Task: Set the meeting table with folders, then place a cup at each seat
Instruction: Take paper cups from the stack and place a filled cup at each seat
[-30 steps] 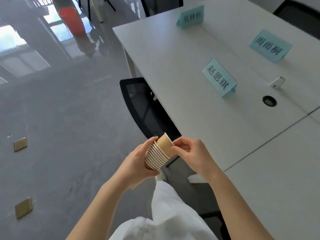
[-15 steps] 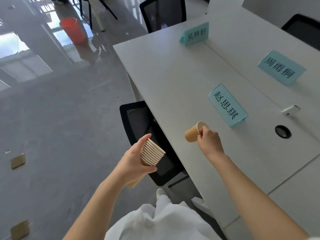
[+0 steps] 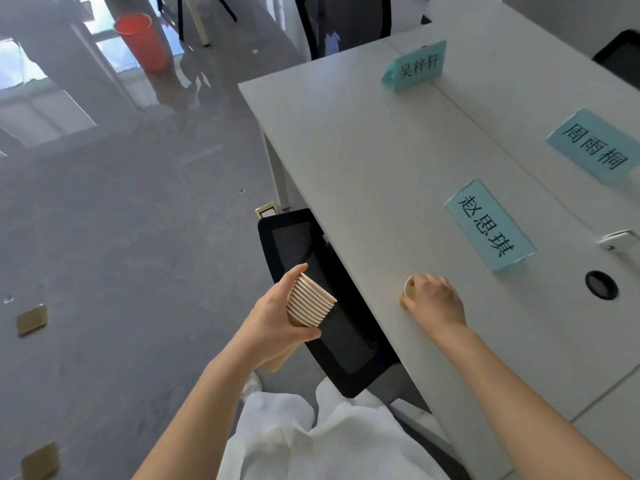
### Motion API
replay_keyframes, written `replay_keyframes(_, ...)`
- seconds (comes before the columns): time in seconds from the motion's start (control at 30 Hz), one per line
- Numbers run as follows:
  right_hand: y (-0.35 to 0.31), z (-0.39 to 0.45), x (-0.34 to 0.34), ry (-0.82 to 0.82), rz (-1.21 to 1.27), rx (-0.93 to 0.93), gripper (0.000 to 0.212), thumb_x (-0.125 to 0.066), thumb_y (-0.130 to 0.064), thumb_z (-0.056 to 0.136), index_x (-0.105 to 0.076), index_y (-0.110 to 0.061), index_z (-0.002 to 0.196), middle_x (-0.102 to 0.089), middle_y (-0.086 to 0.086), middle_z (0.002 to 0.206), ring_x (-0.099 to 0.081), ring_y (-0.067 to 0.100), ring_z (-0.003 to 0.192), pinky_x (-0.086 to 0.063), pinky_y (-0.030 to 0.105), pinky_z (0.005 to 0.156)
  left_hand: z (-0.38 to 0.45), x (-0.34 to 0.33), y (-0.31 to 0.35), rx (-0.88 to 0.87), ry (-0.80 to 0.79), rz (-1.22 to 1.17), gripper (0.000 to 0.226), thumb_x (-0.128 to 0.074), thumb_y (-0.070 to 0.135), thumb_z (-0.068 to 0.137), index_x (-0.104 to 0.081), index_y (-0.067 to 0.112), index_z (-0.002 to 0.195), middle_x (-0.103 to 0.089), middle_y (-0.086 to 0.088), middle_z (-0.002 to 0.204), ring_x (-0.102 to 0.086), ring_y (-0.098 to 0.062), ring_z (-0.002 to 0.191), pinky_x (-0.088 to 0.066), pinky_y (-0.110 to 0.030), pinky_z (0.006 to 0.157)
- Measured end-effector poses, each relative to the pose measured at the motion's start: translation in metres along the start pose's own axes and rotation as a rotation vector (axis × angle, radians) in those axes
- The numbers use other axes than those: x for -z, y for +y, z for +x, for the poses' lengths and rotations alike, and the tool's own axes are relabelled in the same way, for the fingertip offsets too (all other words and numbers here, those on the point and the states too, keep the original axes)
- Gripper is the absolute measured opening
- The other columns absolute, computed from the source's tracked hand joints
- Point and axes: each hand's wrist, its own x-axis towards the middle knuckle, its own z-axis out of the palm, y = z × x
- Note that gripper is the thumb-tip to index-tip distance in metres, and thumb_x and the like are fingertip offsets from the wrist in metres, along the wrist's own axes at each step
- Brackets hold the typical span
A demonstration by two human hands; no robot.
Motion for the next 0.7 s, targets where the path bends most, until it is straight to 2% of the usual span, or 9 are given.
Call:
replay_keyframes(0.13,-0.051,-0.003,0.019,0.058,0.233,-0.021,0.028,-0.056,-0.019,0.090,-0.062,-0.011,0.116,-0.064,0.007,0.115,-0.054,0.026,0.108,-0.045,0.034,0.087,0.010,0.031,-0.021,-0.030,-0.053,0.015,0.103,-0.085,0.026,0.067,-0.020,0.051,0.143,-0.045,0.010,0.120,-0.050,-0.012,0.106,-0.047,-0.030,0.089)
replay_keyframes(0.23,-0.114,-0.005,0.039,0.042,0.476,0.059,0.023,-0.061,-0.018,0.090,-0.065,-0.012,0.111,-0.067,0.003,0.110,-0.060,0.019,0.103,-0.042,0.022,0.087,0.022,0.067,-0.038,-0.047,-0.080,0.047,0.104,-0.084,0.028,0.067,-0.017,0.055,0.141,-0.045,0.012,0.122,-0.049,-0.011,0.107,-0.049,-0.035,0.092)
replay_keyframes(0.33,-0.186,-0.005,0.058,-0.041,0.728,0.119,0.020,-0.063,-0.022,0.090,-0.067,-0.018,0.109,-0.070,-0.006,0.102,-0.065,0.006,0.095,-0.046,0.013,0.084,0.032,0.112,-0.056,-0.068,-0.084,0.080,0.105,-0.083,0.028,0.067,-0.015,0.054,0.143,-0.046,0.011,0.121,-0.050,-0.011,0.106,-0.049,-0.036,0.092)
replay_keyframes(0.43,-0.250,-0.001,0.065,-0.173,0.902,0.169,0.021,-0.063,-0.023,0.090,-0.067,-0.021,0.110,-0.071,-0.011,0.100,-0.065,0.000,0.094,-0.051,0.014,0.086,0.041,0.152,-0.076,-0.078,-0.089,0.116,0.108,-0.082,0.027,0.065,-0.013,0.055,0.145,-0.047,0.011,0.123,-0.050,-0.011,0.108,-0.048,-0.033,0.093)
replay_keyframes(0.57,-0.306,0.009,0.058,-0.300,0.963,0.221,0.024,-0.064,-0.017,0.089,-0.069,-0.019,0.112,-0.072,-0.008,0.101,-0.067,0.002,0.095,-0.055,0.022,0.088,0.051,0.190,-0.100,-0.090,-0.123,0.126,0.112,-0.081,0.026,0.064,-0.010,0.060,0.144,-0.047,0.012,0.125,-0.050,-0.010,0.110,-0.048,-0.032,0.095)
replay_keyframes(0.7,-0.351,0.033,0.056,-0.319,0.952,0.241,0.024,-0.064,-0.014,0.088,-0.069,-0.016,0.111,-0.072,-0.007,0.099,-0.068,0.001,0.092,-0.054,0.017,0.084,0.071,0.237,-0.121,-0.103,-0.124,0.162,0.113,-0.082,0.024,0.065,-0.009,0.058,0.145,-0.046,0.014,0.125,-0.049,-0.009,0.110,-0.046,-0.029,0.093)
